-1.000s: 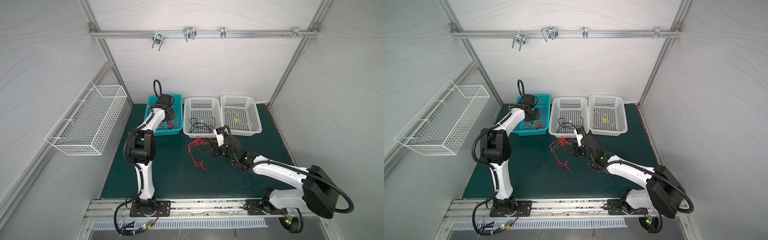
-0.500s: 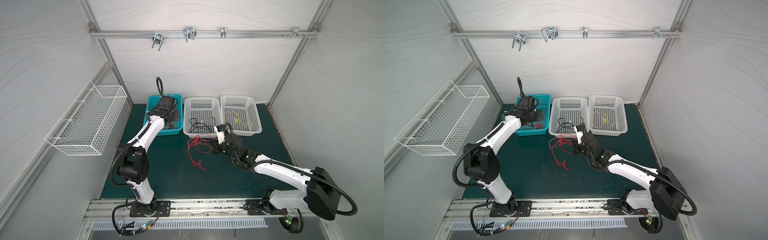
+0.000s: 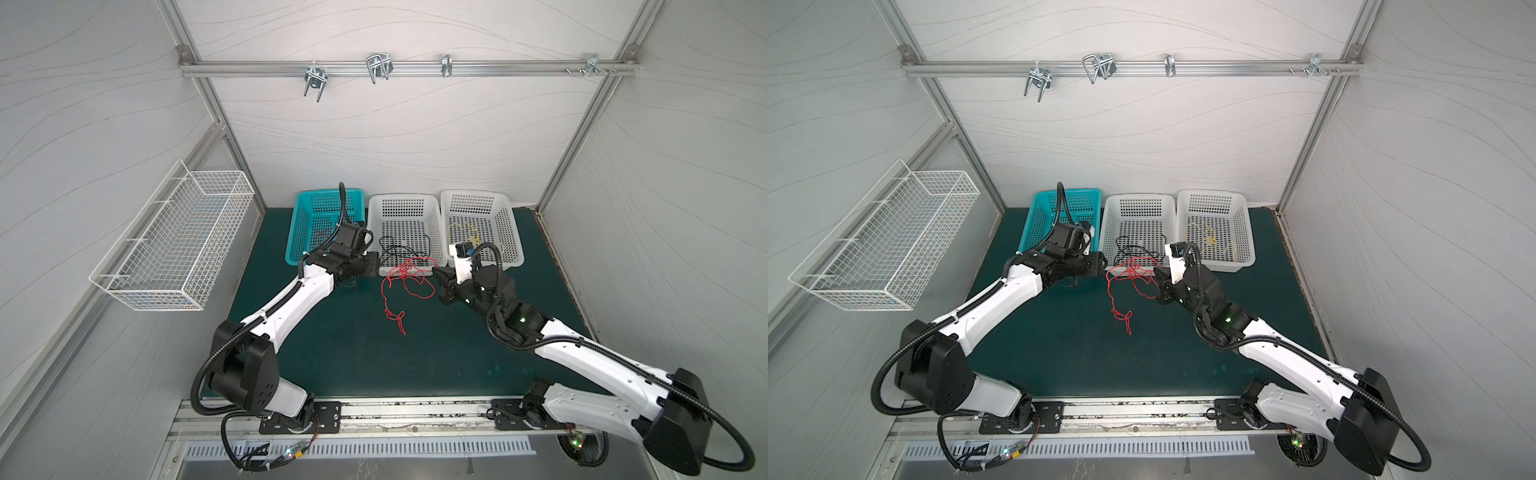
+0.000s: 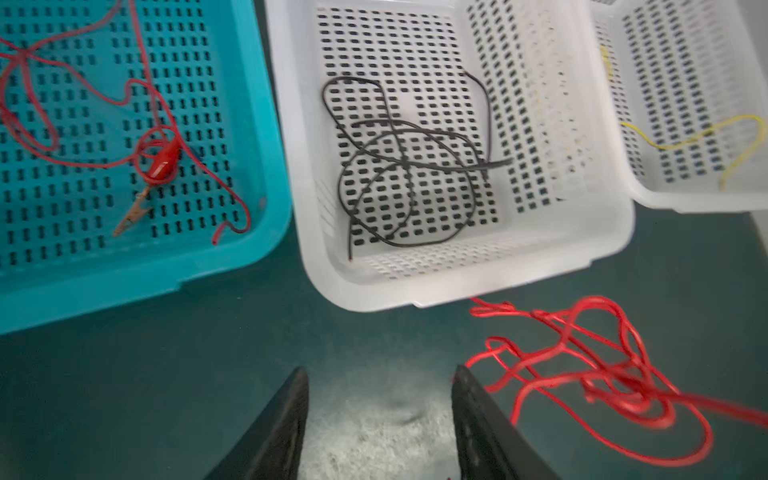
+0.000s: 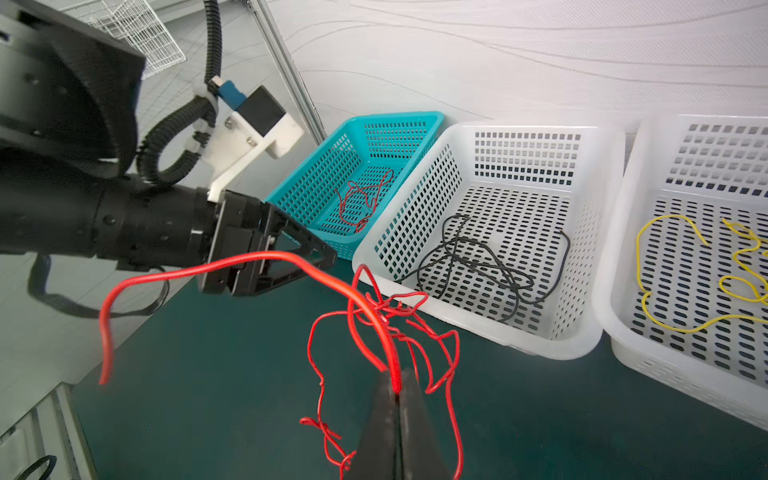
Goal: Untangle the cables
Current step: 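Grasp the red tangle with the left gripper while the right holds its wire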
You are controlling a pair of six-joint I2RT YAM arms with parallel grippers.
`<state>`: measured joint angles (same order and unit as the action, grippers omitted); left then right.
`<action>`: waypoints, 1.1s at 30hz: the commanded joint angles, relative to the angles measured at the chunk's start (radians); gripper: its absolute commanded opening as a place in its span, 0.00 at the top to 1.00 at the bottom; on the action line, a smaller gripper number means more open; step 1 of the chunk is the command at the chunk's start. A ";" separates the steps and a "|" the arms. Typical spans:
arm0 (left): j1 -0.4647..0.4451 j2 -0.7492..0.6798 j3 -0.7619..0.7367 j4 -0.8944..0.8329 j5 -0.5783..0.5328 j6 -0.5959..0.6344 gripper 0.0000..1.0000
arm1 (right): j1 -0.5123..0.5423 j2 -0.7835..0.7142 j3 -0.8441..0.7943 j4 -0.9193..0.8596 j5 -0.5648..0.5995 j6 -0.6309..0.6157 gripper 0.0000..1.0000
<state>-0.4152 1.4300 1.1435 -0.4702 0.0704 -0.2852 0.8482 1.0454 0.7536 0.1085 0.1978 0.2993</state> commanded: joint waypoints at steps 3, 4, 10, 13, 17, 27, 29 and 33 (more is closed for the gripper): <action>-0.052 -0.087 -0.068 0.126 0.134 -0.005 0.43 | -0.004 -0.046 0.000 -0.013 0.014 -0.002 1.00; -0.066 -0.090 -0.073 0.125 0.135 0.000 0.43 | -0.005 -0.050 -0.002 -0.013 0.012 -0.001 1.00; -0.113 -0.068 -0.090 0.117 0.138 0.006 0.44 | -0.005 -0.064 -0.003 -0.009 0.002 0.007 1.00; -0.138 -0.051 -0.097 0.131 0.136 0.005 0.45 | -0.005 -0.064 -0.001 -0.006 -0.001 0.009 1.00; -0.156 -0.017 -0.093 0.124 0.124 -0.002 0.57 | -0.005 -0.065 0.000 -0.005 0.002 0.013 1.00; -0.174 0.006 -0.095 0.104 0.117 -0.003 0.93 | -0.011 -0.080 -0.001 -0.056 0.115 0.063 1.00; -0.175 0.008 -0.096 0.104 0.115 -0.003 1.00 | -0.014 -0.079 -0.004 -0.066 0.136 0.075 1.00; -0.174 0.008 -0.096 0.094 0.109 -0.005 1.00 | -0.020 -0.073 -0.007 -0.113 0.204 0.090 1.00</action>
<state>-0.5858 1.4277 1.0428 -0.3840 0.1913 -0.2909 0.8368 0.9863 0.7532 0.0322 0.3195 0.3611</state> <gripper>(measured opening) 0.048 0.048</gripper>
